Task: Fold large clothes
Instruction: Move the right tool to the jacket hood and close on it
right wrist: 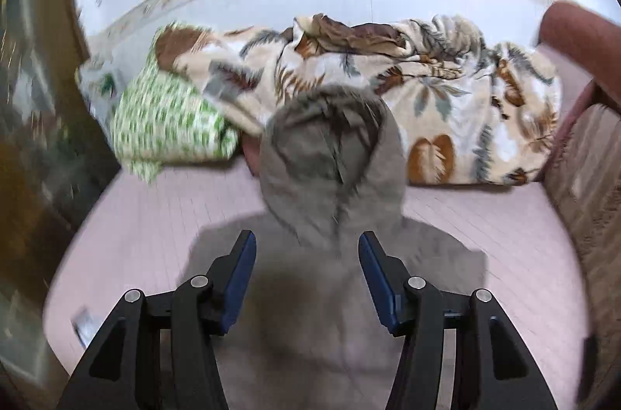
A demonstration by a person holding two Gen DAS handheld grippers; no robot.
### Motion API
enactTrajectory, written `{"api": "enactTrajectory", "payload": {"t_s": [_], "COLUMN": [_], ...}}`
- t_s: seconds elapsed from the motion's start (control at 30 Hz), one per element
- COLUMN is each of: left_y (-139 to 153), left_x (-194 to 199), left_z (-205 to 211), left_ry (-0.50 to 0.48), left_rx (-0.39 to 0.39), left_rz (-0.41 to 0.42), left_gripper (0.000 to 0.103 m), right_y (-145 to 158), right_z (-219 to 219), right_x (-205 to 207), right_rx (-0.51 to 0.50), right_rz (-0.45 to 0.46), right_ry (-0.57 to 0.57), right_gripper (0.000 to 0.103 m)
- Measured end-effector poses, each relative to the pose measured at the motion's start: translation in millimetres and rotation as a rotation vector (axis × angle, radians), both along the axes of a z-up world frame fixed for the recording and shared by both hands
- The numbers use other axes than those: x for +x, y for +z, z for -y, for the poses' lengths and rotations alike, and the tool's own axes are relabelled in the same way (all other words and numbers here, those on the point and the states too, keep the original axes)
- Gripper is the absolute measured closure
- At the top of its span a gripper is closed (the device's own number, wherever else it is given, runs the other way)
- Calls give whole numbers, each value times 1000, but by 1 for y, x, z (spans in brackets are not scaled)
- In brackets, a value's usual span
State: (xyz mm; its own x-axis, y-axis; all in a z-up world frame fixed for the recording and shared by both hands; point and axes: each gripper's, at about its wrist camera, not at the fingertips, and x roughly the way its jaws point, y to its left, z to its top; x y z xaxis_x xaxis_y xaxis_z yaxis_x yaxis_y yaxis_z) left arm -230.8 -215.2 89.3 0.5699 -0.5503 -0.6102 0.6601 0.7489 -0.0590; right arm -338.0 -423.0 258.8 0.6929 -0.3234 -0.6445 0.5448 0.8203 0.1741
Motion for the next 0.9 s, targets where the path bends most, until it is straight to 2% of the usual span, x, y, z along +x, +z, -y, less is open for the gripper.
{"api": "enactTrajectory", "payload": {"t_s": [0.03,0.1,0.17,0.27,0.33,0.4,0.47,0.53,0.6,0.7,0.77,0.9], "left_y": [-1,-3,-4,-6,-10,-13,-17,-22,-26,-31,-36,-39], "left_x": [0,1,0,-3,-4,-4,-1,2,3,5,9,10], "left_z": [2,4,7,12,16,19,20,22,23,27,29,29], "left_ry": [-6,-23,-43,-59,-74,-85,-83,-84,-87,-86,-83,-78], "left_rx": [5,8,15,26,36,44,48,46,42,51,55,48], "left_rz": [4,-2,-3,12,15,12,-1,-40,-59,-68,-84,-100], "left_gripper": [36,36,36,36,36,35,35,35,36,36,35,35], "right_y": [3,7,6,4,3,1,-8,-12,-19,-25,-32,-46], "right_z": [9,24,43,82,107,127,147,158,174,181,187,194], "right_x": [12,49,78,112,137,157,179,190,204,218,226,240], "right_rx": [-3,-86,-123,-103,-126,-140,-133,-159,-105,-179,-134,-176], "right_rz": [4,-37,-67,-56,-60,-74,-106,-122,-129,-160,-161,-212], "right_ry": [-20,-37,-45,-84,-101,-92,-76,-73,-14,7,60,54], "right_gripper": [44,44,44,43,42,30,30,30,30,30,30,32]}}
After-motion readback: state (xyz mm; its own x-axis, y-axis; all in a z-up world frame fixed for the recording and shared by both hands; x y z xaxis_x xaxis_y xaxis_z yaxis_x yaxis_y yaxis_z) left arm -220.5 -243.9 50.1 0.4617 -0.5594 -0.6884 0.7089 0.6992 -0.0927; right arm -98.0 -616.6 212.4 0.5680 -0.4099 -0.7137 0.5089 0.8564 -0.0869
